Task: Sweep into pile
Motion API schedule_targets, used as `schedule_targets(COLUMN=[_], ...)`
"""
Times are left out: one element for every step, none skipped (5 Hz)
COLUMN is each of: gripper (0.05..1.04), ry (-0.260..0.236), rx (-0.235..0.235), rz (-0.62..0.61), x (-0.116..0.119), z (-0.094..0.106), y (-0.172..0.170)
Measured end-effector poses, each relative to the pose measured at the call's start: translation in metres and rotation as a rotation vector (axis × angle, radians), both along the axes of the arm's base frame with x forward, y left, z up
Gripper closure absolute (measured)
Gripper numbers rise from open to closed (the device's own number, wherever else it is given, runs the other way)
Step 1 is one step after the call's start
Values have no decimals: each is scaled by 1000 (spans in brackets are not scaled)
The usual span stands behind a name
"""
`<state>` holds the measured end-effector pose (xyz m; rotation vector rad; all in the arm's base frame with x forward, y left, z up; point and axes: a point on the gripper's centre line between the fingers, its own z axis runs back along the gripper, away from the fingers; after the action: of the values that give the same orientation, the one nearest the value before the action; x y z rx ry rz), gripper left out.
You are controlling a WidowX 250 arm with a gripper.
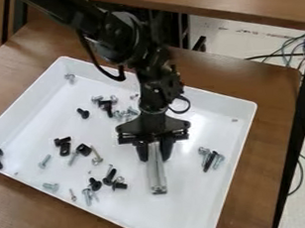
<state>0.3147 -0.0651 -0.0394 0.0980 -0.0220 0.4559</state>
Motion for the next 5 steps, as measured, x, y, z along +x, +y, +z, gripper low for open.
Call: schedule_targets(gripper=[726, 726, 726, 726, 726], ry=[-18, -26, -24, 18, 85], rx=[50, 83, 72, 81, 78], rz=[-147, -316, -436, -565, -673], x=[-22, -47, -61, -64, -59], z=[14, 25, 32, 33, 19], y=[-17, -42, -48, -50, -58])
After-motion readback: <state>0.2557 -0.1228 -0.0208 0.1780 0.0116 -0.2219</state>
